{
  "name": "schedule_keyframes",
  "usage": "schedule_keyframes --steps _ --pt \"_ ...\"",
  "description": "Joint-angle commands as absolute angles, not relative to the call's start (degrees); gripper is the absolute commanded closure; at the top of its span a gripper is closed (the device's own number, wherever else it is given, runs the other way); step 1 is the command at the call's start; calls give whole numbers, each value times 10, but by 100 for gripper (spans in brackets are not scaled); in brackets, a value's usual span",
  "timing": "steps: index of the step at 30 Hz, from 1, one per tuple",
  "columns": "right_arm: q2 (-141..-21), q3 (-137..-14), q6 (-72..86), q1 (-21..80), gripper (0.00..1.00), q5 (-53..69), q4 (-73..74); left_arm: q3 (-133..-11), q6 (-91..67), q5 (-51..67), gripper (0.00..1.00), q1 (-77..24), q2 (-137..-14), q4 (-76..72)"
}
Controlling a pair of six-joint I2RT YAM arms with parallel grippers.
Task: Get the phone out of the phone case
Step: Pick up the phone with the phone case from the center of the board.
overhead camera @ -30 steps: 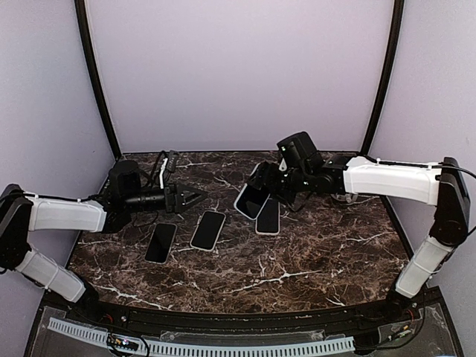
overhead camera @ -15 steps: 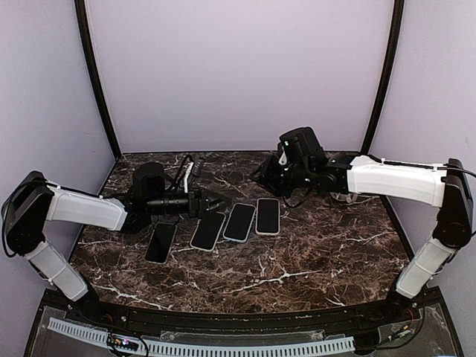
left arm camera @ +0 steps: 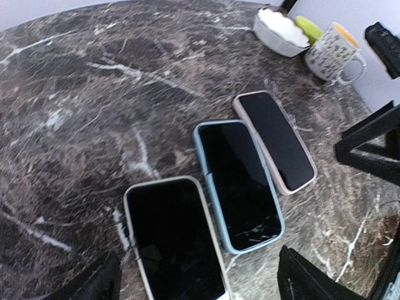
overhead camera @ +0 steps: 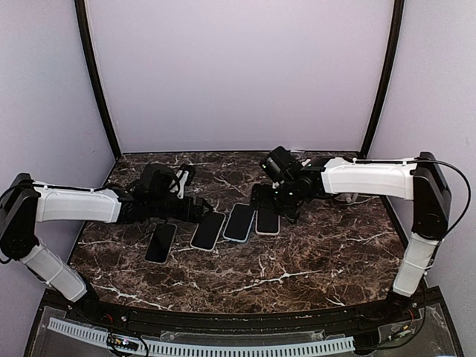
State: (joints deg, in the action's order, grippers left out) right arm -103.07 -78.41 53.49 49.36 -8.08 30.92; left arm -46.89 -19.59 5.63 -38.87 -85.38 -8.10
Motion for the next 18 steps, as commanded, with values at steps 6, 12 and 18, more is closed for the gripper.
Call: schedule_keyframes --steps 6,12,18 --pt "-1029 -818 491 498 1 -145 361 -512 -244 -50 1 -436 -903 95" --pt "-1015 -787 489 498 1 -148 352 -554 -277 -79 1 -470 -950 137" --pt "-1003 -769 485 498 1 -151 347 -575 -284 -95 1 -482 -983 165"
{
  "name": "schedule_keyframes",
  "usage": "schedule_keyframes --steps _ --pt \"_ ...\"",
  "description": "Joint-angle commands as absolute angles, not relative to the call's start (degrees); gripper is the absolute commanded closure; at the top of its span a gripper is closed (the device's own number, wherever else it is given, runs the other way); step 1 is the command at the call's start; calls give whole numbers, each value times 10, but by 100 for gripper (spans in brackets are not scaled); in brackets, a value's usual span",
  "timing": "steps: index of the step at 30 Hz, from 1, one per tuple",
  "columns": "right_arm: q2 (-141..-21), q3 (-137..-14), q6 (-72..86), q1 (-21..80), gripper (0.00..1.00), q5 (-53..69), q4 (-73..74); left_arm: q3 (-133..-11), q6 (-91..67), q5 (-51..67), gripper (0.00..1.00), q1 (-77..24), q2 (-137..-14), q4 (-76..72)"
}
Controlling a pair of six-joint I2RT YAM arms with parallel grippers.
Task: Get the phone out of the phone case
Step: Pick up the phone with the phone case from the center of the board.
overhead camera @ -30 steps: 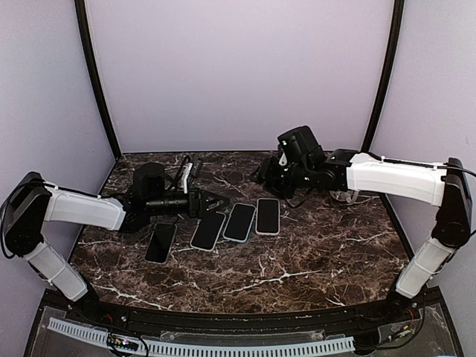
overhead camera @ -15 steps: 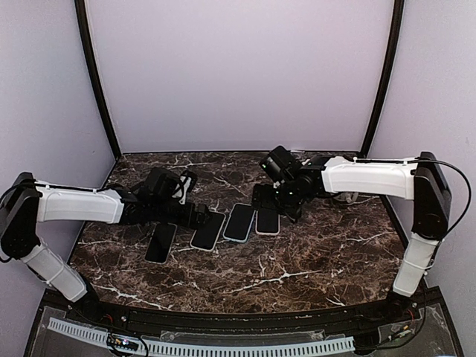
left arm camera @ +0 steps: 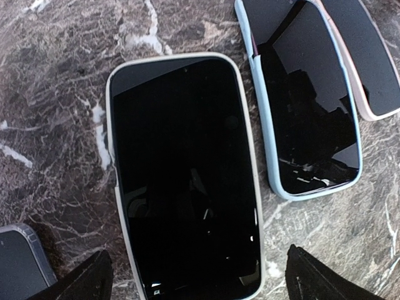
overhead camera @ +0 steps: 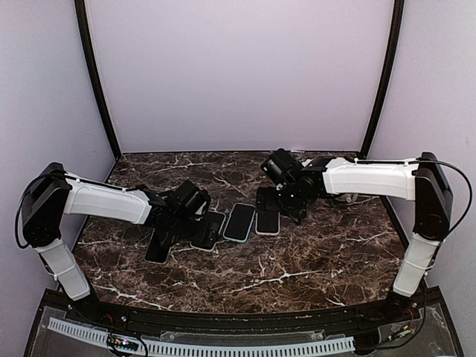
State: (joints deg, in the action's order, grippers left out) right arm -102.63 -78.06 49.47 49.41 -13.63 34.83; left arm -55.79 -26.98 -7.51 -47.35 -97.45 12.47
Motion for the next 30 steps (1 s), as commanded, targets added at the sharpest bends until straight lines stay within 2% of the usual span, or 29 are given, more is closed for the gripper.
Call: schedule_keyframes --steps 1,22,24,30 --pt "-1003 -767 484 498 1 -153 347 -578 -281 -93 1 -484 -987 163" --pt "-983 -736 481 498 1 -160 344 -616 -306 -184 2 -514 -1070 184" --pt "-983 -735 480 498 1 -161 346 -612 -311 -185 8 -514 -1074 176" --pt "-970 -731 468 498 1 -153 344 -582 -312 -192 32 -515 -1058 146"
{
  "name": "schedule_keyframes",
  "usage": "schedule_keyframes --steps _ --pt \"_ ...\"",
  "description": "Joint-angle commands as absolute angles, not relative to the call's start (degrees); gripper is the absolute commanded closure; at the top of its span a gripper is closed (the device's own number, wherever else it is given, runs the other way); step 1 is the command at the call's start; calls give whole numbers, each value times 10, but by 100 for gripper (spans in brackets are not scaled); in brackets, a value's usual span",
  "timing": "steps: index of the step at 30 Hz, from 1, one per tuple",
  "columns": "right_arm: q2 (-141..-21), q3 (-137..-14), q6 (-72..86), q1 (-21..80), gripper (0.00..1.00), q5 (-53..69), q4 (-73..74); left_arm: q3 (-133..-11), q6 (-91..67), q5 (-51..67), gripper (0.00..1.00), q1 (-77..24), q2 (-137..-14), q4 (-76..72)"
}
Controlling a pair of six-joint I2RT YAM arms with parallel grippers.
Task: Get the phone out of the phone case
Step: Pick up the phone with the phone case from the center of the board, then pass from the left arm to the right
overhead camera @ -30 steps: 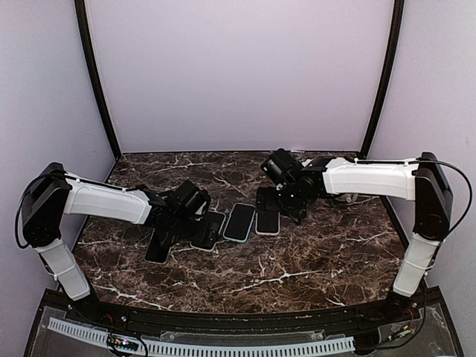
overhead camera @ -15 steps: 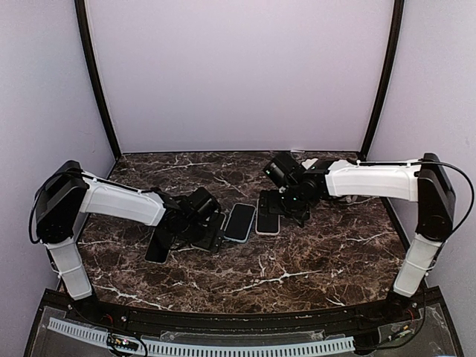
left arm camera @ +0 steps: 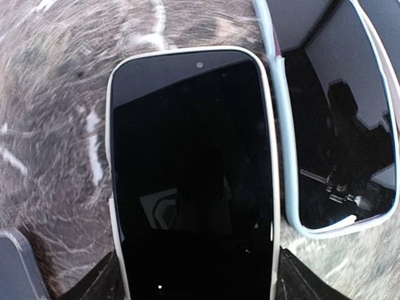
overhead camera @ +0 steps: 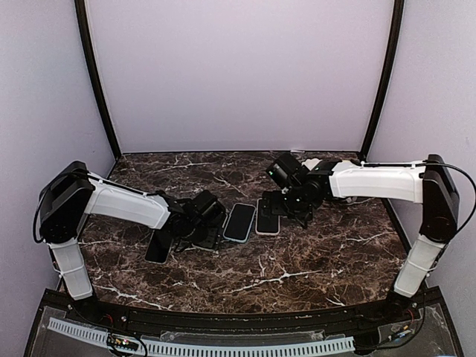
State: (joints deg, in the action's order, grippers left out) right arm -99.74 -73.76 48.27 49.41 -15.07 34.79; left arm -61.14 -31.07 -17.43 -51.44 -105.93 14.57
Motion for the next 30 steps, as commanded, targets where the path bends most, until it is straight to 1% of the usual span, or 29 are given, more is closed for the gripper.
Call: schedule_keyframes --steps 1,2,4,13,20,25,30 --pt "-967 -730 461 498 2 -149 343 -573 -304 -190 36 -515 -1046 135" --pt "-963 -730 453 498 1 -143 339 -568 -300 -189 38 -515 -1039 130" --pt "-952 -725 437 497 2 -125 324 -554 -285 -185 39 -514 -1016 115" --pt "-914 -718 405 498 1 -23 268 -487 -168 -173 39 -514 -880 36" --pt "-876 -685 389 497 3 96 184 -442 -54 -61 39 -515 -783 -65" --pt "-850 -649 423 497 5 188 87 -444 -10 -15 40 -515 -764 -90" --pt "-861 -635 482 497 8 232 24 -452 18 26 41 -515 -763 -107"
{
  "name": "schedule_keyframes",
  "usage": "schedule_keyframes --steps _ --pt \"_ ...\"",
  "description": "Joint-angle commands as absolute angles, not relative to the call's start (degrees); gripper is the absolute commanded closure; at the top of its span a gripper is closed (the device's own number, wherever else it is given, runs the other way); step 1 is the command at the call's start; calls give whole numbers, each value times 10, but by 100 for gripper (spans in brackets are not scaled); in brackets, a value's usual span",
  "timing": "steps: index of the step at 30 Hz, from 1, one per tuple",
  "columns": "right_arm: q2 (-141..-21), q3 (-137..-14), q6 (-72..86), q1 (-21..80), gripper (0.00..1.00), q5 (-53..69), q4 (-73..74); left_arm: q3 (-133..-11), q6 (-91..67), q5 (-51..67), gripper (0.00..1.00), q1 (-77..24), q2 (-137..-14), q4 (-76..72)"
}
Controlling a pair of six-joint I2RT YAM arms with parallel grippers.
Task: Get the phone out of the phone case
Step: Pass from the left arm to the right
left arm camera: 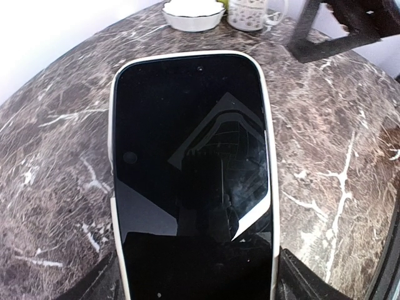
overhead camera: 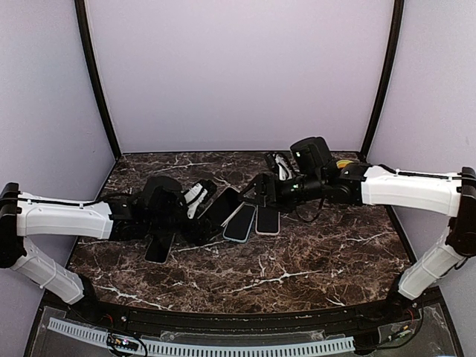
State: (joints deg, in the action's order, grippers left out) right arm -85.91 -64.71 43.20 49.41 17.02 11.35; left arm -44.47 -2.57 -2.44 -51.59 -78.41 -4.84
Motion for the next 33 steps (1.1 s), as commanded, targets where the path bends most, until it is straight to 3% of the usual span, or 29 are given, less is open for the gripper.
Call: schedule_keyframes --steps 1,16,29,33 --pt "-864 -631 492 497 9 237 11 -451 20 38 41 -515 -760 -112" --pt "-903 -644 551 498 22 252 -12 -431 31 81 44 -520 -726 -134" --pt "-926 -661 584 498 62 246 -2 -415 51 61 44 -532 -725 -143" --pt "-930 -661 591 498 81 257 -2 -412 57 52 44 -535 -727 -145"
